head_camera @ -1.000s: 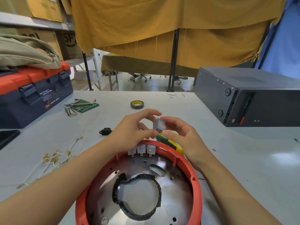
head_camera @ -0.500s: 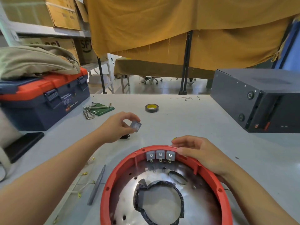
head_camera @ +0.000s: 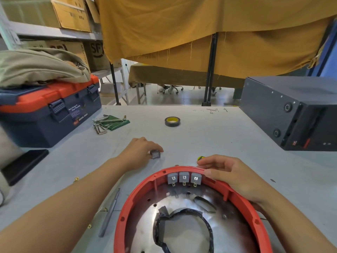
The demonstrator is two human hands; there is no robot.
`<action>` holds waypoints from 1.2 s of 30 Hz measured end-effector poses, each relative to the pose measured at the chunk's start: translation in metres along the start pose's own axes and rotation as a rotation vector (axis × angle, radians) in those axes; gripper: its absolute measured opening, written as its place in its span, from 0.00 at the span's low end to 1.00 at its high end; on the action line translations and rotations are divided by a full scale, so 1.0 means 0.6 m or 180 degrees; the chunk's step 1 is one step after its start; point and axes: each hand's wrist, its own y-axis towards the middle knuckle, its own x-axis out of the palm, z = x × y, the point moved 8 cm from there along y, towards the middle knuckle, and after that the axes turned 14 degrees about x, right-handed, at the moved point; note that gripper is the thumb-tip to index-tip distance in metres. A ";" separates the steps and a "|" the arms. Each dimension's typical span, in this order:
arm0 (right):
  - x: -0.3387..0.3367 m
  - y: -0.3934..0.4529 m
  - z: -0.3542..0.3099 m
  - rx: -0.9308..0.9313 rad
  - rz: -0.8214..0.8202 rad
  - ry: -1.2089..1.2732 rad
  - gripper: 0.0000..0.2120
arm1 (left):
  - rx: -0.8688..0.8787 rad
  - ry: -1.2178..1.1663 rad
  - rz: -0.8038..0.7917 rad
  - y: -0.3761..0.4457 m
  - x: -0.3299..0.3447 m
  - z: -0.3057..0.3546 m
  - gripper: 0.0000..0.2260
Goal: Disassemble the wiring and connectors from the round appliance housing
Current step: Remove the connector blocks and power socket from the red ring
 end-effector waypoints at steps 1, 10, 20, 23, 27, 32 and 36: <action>0.000 0.000 0.000 -0.0002 0.0000 -0.0011 0.09 | -0.0002 -0.0008 0.0009 0.001 0.000 0.000 0.19; 0.000 0.001 0.002 0.0003 -0.0005 0.0029 0.09 | -0.0004 -0.0039 -0.0052 -0.005 0.002 0.003 0.20; -0.004 -0.006 -0.007 -0.0092 0.0160 -0.0287 0.05 | 0.0105 -0.1554 0.0432 -0.007 -0.073 0.124 0.09; -0.007 -0.011 -0.014 -0.0194 0.0292 -0.0551 0.03 | 0.0363 -0.1886 0.0062 -0.011 -0.070 0.190 0.10; -0.006 -0.016 -0.021 -0.0273 0.0344 -0.0700 0.03 | 0.0434 -0.1570 0.0160 -0.022 -0.075 0.219 0.10; -0.005 -0.020 -0.030 -0.0340 0.0411 -0.1006 0.04 | 0.0535 -0.1213 0.0394 -0.032 -0.081 0.226 0.10; -0.003 -0.022 -0.036 -0.0441 0.0496 -0.1236 0.06 | 0.0523 -0.0923 0.0622 -0.033 -0.072 0.228 0.08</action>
